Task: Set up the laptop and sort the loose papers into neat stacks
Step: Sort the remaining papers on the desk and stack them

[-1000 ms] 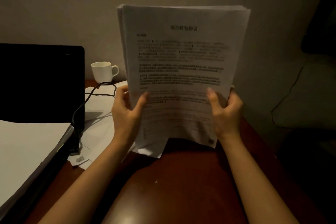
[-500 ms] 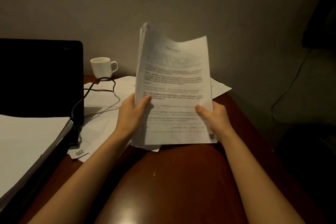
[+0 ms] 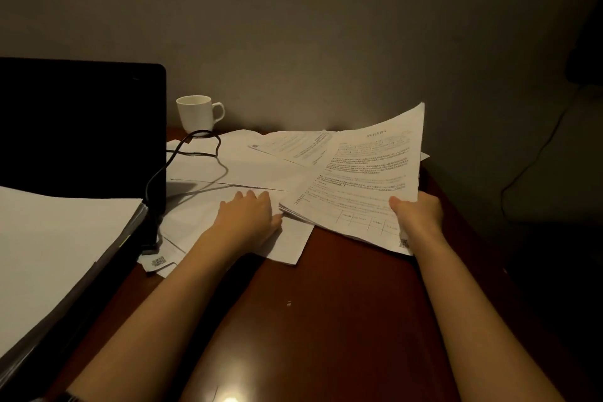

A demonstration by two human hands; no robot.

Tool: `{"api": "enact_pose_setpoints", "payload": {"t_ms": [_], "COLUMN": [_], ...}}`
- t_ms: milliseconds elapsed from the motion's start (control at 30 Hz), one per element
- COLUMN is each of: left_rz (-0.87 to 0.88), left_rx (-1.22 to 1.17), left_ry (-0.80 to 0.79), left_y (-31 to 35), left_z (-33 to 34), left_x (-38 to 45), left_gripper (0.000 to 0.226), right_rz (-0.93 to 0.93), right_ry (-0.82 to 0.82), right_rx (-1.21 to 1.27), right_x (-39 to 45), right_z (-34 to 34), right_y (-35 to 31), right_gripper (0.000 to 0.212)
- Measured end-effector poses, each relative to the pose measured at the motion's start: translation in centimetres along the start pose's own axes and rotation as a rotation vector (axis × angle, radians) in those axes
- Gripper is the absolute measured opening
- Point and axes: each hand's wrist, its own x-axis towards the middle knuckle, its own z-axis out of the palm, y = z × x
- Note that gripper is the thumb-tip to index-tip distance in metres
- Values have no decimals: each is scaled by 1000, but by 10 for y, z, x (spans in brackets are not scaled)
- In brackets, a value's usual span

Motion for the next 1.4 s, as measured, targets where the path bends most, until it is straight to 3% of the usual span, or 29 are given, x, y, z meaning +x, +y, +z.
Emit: {"api": "enact_pose_setpoints", "payload": {"t_ms": [200,400,533,667,767,900,1067,1333,1400], "left_rz": [57,-56,-62,134,198,-17,-251,-284,-297], "left_rx": [107,61,-63,-225,-509,-1158,-1796,-1526,-1385], "left_ry": [106,254,529,972,1138,1069,741,545,457], "left_y": [0,-13,-19,-17,-17,-25,-32,-16,-14], "left_z": [-6,-29,-30,-43,-56,-67,-67,-43,-35], "left_x": [-3,-7,-16,-28,-34,-32,-27,-18,-12], "left_gripper": [33,26,22,10,10,12,16,13,13], "right_rz": [34,84,58,16,35,44,-3,-22,-39], "right_ry": [50,63,65,73,60,9,-108,-374,-432], "right_rx": [101,254,278,275,260,212,207,266,261], "right_x": [0,-2,-3,-2,-1,1,-4,-16,-18], "right_z": [-4,-8,-8,-6,-4,-1,3,9,9], "right_y": [-1,-5,-7,-7,-4,0,-1,-5,-6], "right_gripper": [26,29,28,27,26,27,30,33,25]}}
